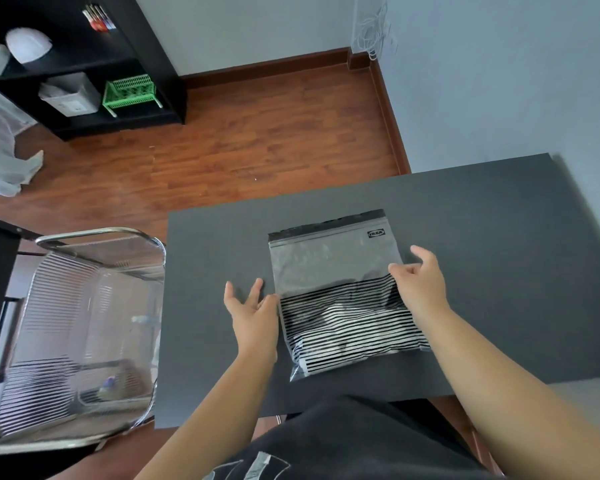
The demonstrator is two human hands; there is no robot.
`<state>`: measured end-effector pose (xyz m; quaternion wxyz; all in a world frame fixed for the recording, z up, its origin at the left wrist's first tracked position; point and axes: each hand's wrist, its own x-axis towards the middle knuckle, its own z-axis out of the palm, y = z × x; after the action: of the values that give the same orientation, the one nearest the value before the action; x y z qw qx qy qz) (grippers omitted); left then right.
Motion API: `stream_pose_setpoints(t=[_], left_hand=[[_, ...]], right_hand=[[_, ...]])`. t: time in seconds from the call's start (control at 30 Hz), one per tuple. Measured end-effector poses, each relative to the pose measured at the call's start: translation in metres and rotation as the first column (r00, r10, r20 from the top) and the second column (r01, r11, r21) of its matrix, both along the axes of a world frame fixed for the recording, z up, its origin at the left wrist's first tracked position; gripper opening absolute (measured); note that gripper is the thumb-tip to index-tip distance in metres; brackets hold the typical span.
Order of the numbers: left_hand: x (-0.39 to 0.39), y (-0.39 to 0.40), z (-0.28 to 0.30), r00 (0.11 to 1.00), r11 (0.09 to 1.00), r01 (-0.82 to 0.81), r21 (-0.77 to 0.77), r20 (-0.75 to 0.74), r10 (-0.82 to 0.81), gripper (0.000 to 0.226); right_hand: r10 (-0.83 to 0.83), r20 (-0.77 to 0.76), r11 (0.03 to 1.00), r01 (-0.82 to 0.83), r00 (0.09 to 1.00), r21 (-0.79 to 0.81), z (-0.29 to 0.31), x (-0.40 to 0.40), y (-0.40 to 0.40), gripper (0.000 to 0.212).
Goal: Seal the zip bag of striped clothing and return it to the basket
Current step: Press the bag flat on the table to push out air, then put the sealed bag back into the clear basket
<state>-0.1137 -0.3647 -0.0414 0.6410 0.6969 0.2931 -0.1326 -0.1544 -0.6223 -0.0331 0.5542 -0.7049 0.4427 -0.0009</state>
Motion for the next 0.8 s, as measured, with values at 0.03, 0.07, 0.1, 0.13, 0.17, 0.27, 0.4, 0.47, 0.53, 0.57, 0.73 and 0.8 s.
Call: stream_pose_setpoints(t=[0.03,0.07,0.1,0.13,0.17,0.27,0.4,0.47,0.53,0.57,0.73,0.8], left_hand=[[0.001,0.002,0.000,0.999,1.000,-0.008,-0.018,-0.036,0.008,0.088],[0.002,0.004,0.000,0.998,1.000,-0.009,-0.030,-0.066,0.007,0.088],[0.004,0.006,0.000,0.995,0.999,-0.013,-0.042,-0.096,0.009,0.086],[0.005,0.009,0.001,0.992,0.998,-0.020,-0.057,-0.125,0.013,0.081],[0.006,0.011,0.001,0.988,0.998,-0.023,-0.065,-0.152,0.013,0.073],[0.002,0.018,0.000,0.981,0.994,-0.009,-0.106,-0.196,-0.012,0.049],[-0.016,0.016,-0.006,0.982,0.988,0.009,-0.152,-0.187,-0.038,0.031],[-0.027,0.011,-0.008,0.975,0.983,0.068,-0.173,-0.197,-0.102,0.021],[-0.035,0.006,-0.009,0.967,0.979,0.123,-0.162,-0.202,-0.155,0.012],[-0.038,0.003,-0.009,0.967,0.982,0.140,-0.130,-0.193,-0.164,0.012],[-0.043,-0.011,-0.002,0.985,0.990,0.128,0.052,-0.122,-0.121,0.026],[-0.046,-0.012,0.003,0.992,0.991,0.091,0.096,-0.094,-0.083,0.027]], right_hand=[[-0.040,-0.026,0.995,0.042,0.999,0.092,-0.001,0.003,-0.003,0.045],[-0.040,-0.049,0.984,0.048,0.998,0.171,-0.001,0.004,-0.007,0.033],[-0.011,-0.066,0.972,0.026,0.998,0.235,-0.001,0.004,-0.009,0.023],[0.030,-0.068,0.957,-0.009,0.997,0.289,0.000,0.003,-0.012,0.018],[0.067,-0.056,0.940,-0.044,0.996,0.340,0.001,0.001,-0.014,0.017],[0.148,-0.001,0.882,-0.132,0.989,0.452,-0.002,-0.009,-0.018,0.023],[0.227,0.044,0.845,-0.219,0.973,0.488,-0.006,-0.011,-0.025,0.029],[0.251,0.050,0.826,-0.240,0.967,0.510,-0.007,-0.008,-0.028,0.031],[0.293,0.051,0.800,-0.274,0.955,0.534,-0.009,-0.004,-0.030,0.030],[0.322,0.052,0.785,-0.297,0.945,0.544,-0.009,-0.003,-0.031,0.029],[0.336,0.049,0.704,-0.286,0.940,0.650,0.000,0.009,-0.037,0.026],[0.332,0.065,0.691,-0.289,0.941,0.663,0.003,0.016,-0.036,0.029]])
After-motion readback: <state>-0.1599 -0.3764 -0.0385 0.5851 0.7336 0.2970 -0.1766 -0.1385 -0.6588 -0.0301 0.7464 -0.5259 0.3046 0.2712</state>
